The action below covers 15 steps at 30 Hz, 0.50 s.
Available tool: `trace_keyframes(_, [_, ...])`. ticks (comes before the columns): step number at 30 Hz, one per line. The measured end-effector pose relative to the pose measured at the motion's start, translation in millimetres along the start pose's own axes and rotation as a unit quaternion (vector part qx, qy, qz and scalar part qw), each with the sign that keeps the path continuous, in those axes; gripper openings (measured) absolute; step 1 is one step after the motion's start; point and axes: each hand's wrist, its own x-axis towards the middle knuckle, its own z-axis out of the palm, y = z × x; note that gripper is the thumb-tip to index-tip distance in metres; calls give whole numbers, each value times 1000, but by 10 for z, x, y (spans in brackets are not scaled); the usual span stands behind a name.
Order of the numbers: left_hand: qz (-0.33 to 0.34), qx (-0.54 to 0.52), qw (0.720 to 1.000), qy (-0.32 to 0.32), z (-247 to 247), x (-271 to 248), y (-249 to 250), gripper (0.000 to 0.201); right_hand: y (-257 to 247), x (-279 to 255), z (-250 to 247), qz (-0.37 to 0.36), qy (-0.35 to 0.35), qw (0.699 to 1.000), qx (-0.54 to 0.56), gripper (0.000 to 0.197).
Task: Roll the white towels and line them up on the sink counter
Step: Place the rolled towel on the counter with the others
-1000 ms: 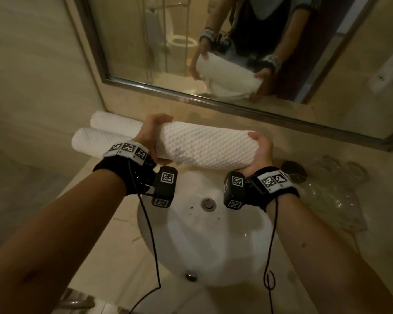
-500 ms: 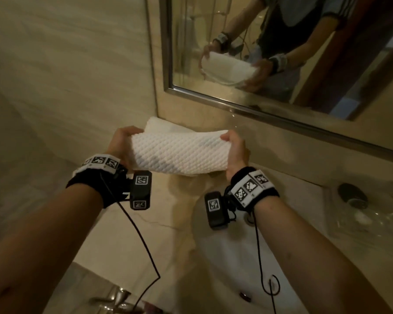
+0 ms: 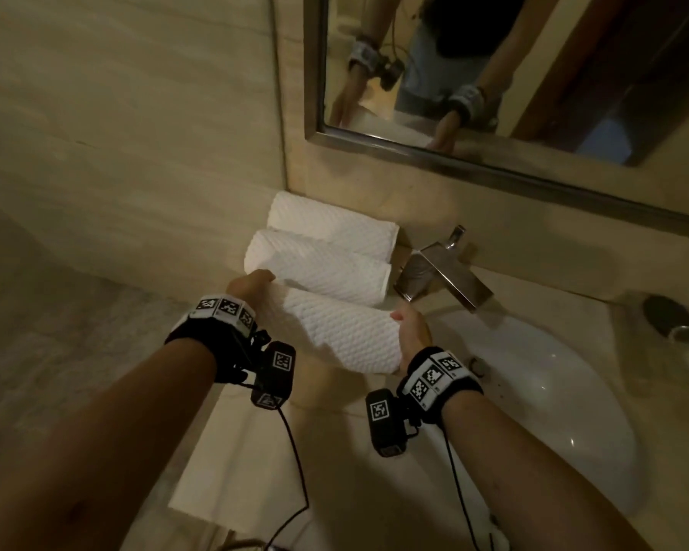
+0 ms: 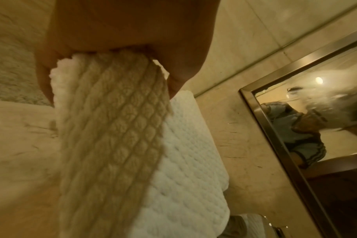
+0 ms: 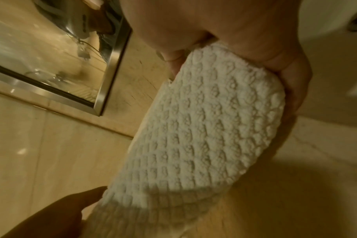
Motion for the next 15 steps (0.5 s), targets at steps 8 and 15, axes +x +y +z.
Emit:
trace_keyframes(8, [-18, -11, 999, 38, -79, 159, -60, 54, -100, -113, 485, -64, 20, 997, -28, 45])
trace_keyframes(15, [-111, -147, 980, -73, 29, 761, -454, 97, -26, 123, 573, -55, 41, 998, 0, 70])
